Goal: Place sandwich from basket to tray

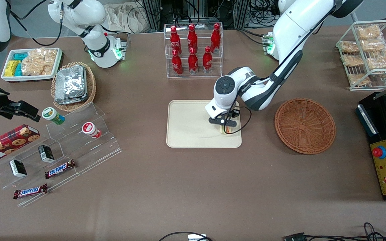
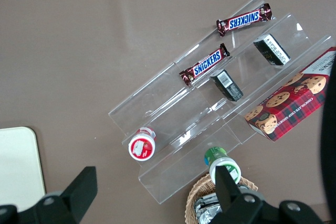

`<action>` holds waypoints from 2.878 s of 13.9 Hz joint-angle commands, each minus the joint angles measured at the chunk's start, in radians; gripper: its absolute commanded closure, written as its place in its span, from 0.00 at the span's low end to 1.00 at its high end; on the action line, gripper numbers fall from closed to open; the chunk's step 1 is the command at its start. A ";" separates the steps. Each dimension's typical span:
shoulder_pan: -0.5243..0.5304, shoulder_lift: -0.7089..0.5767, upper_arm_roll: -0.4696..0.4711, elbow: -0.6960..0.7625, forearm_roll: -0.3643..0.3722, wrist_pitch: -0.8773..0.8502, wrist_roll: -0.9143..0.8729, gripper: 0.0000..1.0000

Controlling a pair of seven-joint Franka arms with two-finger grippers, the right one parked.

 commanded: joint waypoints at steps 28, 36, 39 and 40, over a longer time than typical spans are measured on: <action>0.289 -0.276 0.093 0.252 -0.220 -0.397 0.308 0.00; 0.228 -0.538 0.420 0.270 -0.413 -0.653 0.820 0.00; 0.229 -0.558 0.446 0.341 -0.413 -0.731 0.899 0.00; 0.229 -0.558 0.446 0.365 -0.413 -0.753 0.902 0.00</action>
